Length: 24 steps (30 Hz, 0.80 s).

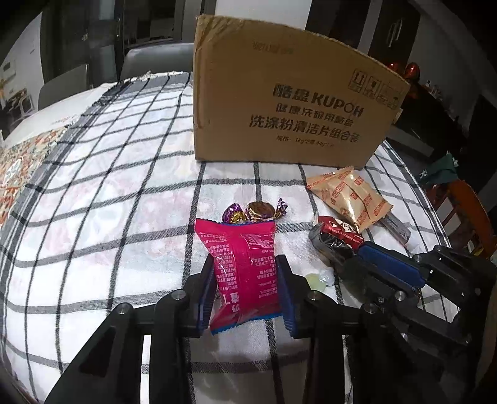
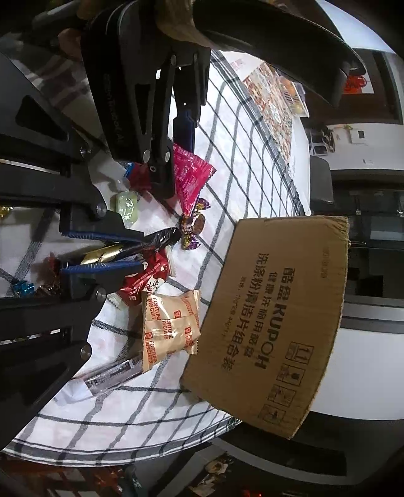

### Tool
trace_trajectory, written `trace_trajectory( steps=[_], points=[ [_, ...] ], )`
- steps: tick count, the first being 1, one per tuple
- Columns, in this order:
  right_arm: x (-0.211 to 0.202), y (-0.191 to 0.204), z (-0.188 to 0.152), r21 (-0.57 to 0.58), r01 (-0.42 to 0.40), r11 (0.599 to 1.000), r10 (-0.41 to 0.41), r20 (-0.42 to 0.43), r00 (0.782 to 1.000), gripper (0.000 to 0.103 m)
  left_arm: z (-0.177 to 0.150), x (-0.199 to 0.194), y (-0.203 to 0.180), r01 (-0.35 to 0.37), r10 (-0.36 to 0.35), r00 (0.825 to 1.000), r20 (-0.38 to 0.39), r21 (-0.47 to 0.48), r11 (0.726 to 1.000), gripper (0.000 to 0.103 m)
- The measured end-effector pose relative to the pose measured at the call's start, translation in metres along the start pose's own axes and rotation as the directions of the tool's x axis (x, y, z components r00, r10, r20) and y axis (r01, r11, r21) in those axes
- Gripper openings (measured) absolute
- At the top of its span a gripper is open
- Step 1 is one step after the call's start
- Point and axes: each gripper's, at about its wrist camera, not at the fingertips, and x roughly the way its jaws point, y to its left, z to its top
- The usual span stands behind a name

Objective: Organize snacks
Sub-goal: 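Grasp pink pack with left tool while right tool grasps dark chocolate bar, then lift both snacks over the cardboard box and open both tools inside it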

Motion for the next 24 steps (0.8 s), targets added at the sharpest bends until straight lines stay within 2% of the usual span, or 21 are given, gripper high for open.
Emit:
trace_trajectory(
  steps=[7, 24],
  points=[
    [-0.008, -0.003, 0.0, 0.025, -0.009, 1.0, 0.008, 0.013, 1.0, 0.012, 0.001, -0.014, -0.003, 0.006, -0.007, 1.0, 0.026, 0.008, 1.0, 0.036],
    [-0.062, -0.004, 0.018, 0.05, 0.017, 0.999, -0.023, 0.129, 0.991, 0.01, 0.013, -0.075, -0.019, 0.01, -0.017, 0.99, 0.138, 0.047, 0.999, 0.036]
  ],
)
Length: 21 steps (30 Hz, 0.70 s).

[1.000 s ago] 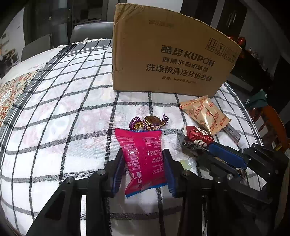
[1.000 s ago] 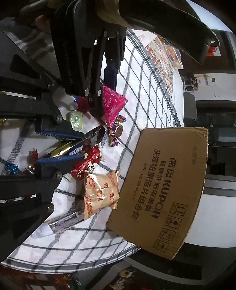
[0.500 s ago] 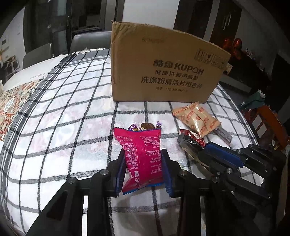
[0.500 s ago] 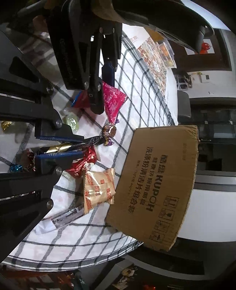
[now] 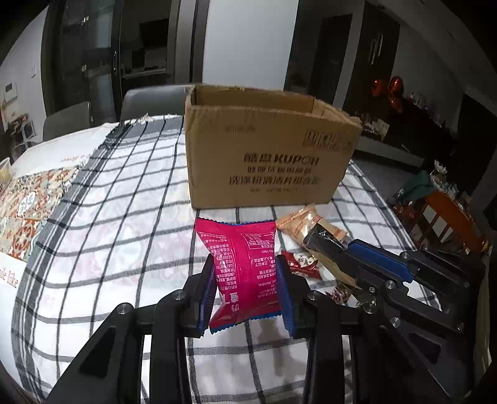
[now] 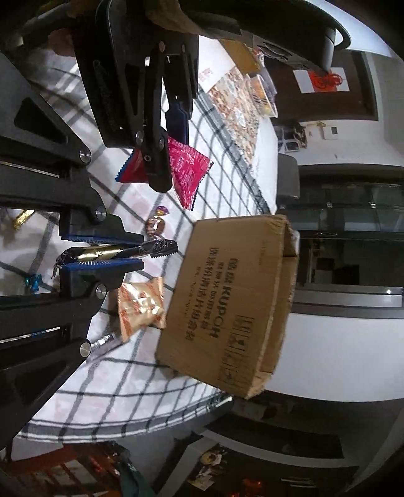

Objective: Organize snacks
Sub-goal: 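Lift both snacks over the cardboard box and open both tools inside it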

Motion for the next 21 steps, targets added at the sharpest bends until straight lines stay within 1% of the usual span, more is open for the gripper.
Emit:
trace_trajectory(
  steps=[3, 8, 18, 21],
  points=[
    [-0.009, 0.0, 0.006, 0.003, 0.008, 1.0, -0.008, 0.025, 1.0, 0.01, 0.005, -0.009, -0.004, -0.007, 0.006, 1.0, 0.024, 0.022, 1.0, 0.036],
    [-0.02, -0.002, 0.018, 0.0, 0.018, 1.0, -0.018, 0.065, 0.998, 0.01, 0.017, -0.02, -0.007, 0.004, -0.006, 0.999, 0.053, 0.041, 0.999, 0.035],
    [-0.03, -0.015, 0.047, 0.02, 0.041, 0.999, -0.043, 0.136, 0.99, 0.01, 0.048, -0.028, -0.011, 0.018, -0.026, 0.995, 0.1, 0.074, 0.997, 0.035],
    [-0.031, -0.022, 0.057, 0.032, 0.052, 0.998, -0.057, 0.157, 0.986, 0.01, 0.059, -0.029, -0.012, 0.009, -0.02, 0.992, 0.123, 0.094, 0.996, 0.035]
  ],
)
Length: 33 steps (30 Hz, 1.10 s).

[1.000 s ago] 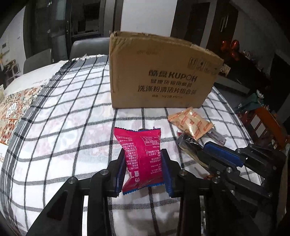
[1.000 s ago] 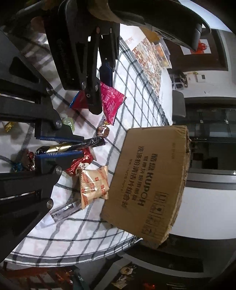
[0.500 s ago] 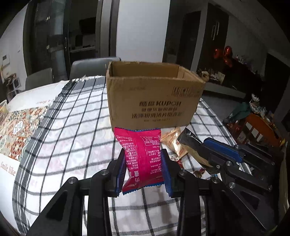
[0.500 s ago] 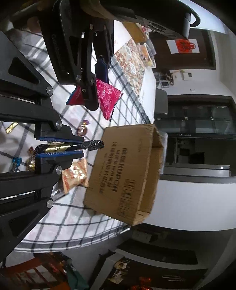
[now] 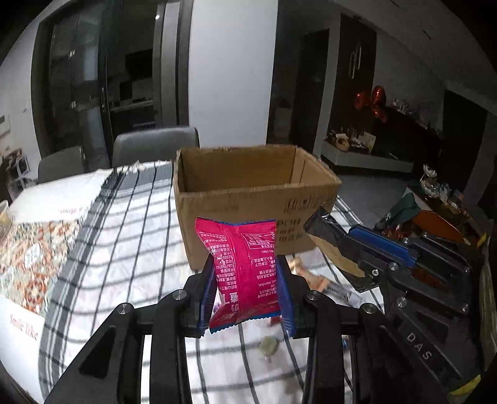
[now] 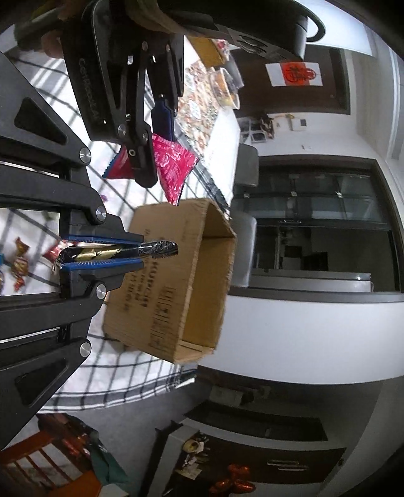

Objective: Organize snacks
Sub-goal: 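Lift both snacks over the cardboard box and open both tools inside it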

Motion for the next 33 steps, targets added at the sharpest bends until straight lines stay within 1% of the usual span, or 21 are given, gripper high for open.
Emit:
trace_trajectory(
  steps=[4, 6, 11, 16, 19, 22, 25, 29, 31, 32, 33],
  points=[
    [0.004, -0.008, 0.013, 0.002, 0.019, 1.0, -0.019, 0.026, 0.999, 0.01, 0.016, 0.002, 0.002, -0.005, 0.004, 1.0, 0.027, 0.02, 1.0, 0.035],
    [0.008, -0.012, 0.02, 0.0, 0.03, 1.0, -0.03, 0.035, 0.999, 0.01, 0.026, 0.005, 0.004, 0.005, -0.006, 0.999, 0.033, 0.02, 1.0, 0.035],
    [0.017, -0.022, 0.041, -0.002, 0.042, 0.999, -0.042, 0.061, 0.997, 0.01, 0.05, 0.017, 0.007, 0.028, -0.029, 0.999, 0.036, 0.029, 0.999, 0.035],
    [0.027, -0.031, 0.06, -0.012, 0.052, 0.999, -0.051, 0.082, 0.995, 0.01, 0.072, 0.031, 0.009, 0.032, -0.034, 0.999, 0.04, 0.053, 0.998, 0.035],
    [0.04, -0.037, 0.071, -0.022, 0.064, 0.998, -0.062, 0.077, 0.995, 0.01, 0.091, 0.053, 0.009, 0.051, -0.052, 0.999, 0.012, 0.065, 0.997, 0.035],
    [0.053, -0.045, 0.083, -0.009, 0.068, 0.998, -0.067, 0.069, 0.995, 0.01, 0.108, 0.075, 0.012, 0.056, -0.055, 0.998, -0.014, 0.053, 0.997, 0.035],
    [0.066, -0.055, 0.089, 0.004, 0.075, 0.997, -0.075, 0.055, 0.996, 0.01, 0.118, 0.091, 0.009, 0.063, -0.06, 0.998, -0.033, 0.092, 0.994, 0.035],
    [0.082, -0.066, 0.093, 0.015, 0.095, 0.995, -0.095, 0.029, 0.995, 0.01, 0.125, 0.107, 0.008, 0.077, -0.072, 0.996, -0.048, 0.107, 0.991, 0.036],
    [0.089, -0.072, 0.091, 0.032, 0.098, 0.995, -0.098, 0.01, 0.995, 0.01, 0.13, 0.114, 0.006, 0.071, -0.066, 0.997, -0.045, 0.124, 0.99, 0.049],
    [0.09, -0.075, 0.089, 0.044, 0.101, 0.994, -0.101, 0.004, 0.995, 0.01, 0.131, 0.117, 0.005, 0.059, -0.054, 0.998, -0.039, 0.133, 0.989, 0.063],
    [0.093, -0.079, 0.087, 0.061, 0.103, 0.993, -0.103, -0.005, 0.995, 0.01, 0.133, 0.117, 0.005, 0.033, -0.029, 0.999, -0.028, 0.136, 0.99, 0.068]
  ],
)
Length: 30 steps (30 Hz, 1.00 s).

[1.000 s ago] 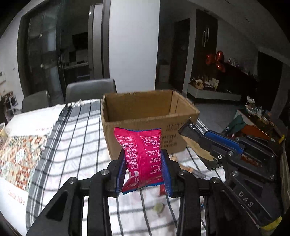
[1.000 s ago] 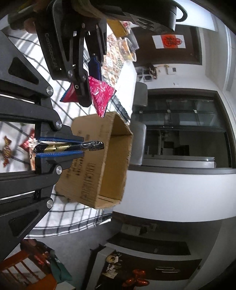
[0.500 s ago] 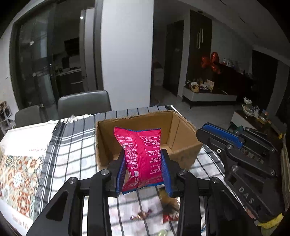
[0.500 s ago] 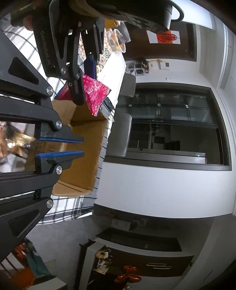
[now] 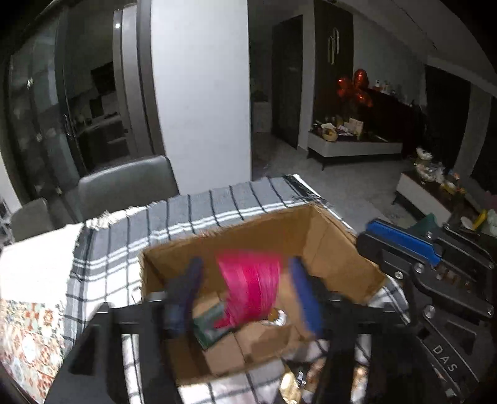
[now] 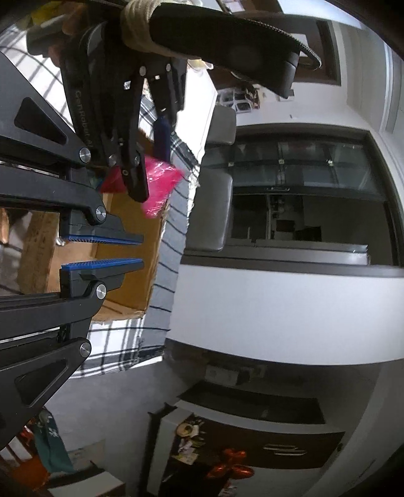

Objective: Organize snacks
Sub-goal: 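Lift both snacks over the cardboard box and open both tools inside it, then withdraw both tools from the box toward the remaining snacks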

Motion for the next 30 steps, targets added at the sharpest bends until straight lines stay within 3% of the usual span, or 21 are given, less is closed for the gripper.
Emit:
trace_trajectory(
  steps=[10, 11, 14, 28, 30],
  points=[
    [-0.005, -0.01, -0.013, 0.043, -0.018, 0.999, 0.02, -0.041, 0.999, 0.012, -0.014, -0.025, 0.001, -0.016, 0.016, 1.0, 0.02, -0.006, 1.0, 0.068],
    [-0.008, -0.01, -0.014, 0.046, -0.026, 0.999, 0.028, -0.044, 0.999, 0.013, -0.018, -0.031, 0.0, -0.013, 0.013, 1.0, 0.024, -0.004, 1.0, 0.068],
    [-0.016, -0.007, -0.02, 0.057, -0.036, 0.998, 0.039, -0.04, 0.998, 0.033, -0.025, -0.044, -0.004, -0.013, 0.013, 1.0, 0.027, 0.001, 1.0, 0.068],
    [-0.046, 0.014, -0.05, 0.047, -0.068, 0.997, 0.072, -0.09, 0.993, 0.035, -0.067, -0.072, -0.013, 0.028, -0.028, 1.0, 0.0, 0.034, 0.999, 0.068],
    [-0.047, 0.016, -0.056, 0.048, -0.064, 0.997, 0.069, -0.1, 0.993, 0.044, -0.075, -0.071, -0.015, 0.037, -0.037, 0.999, -0.011, 0.043, 0.998, 0.068]
  ],
)
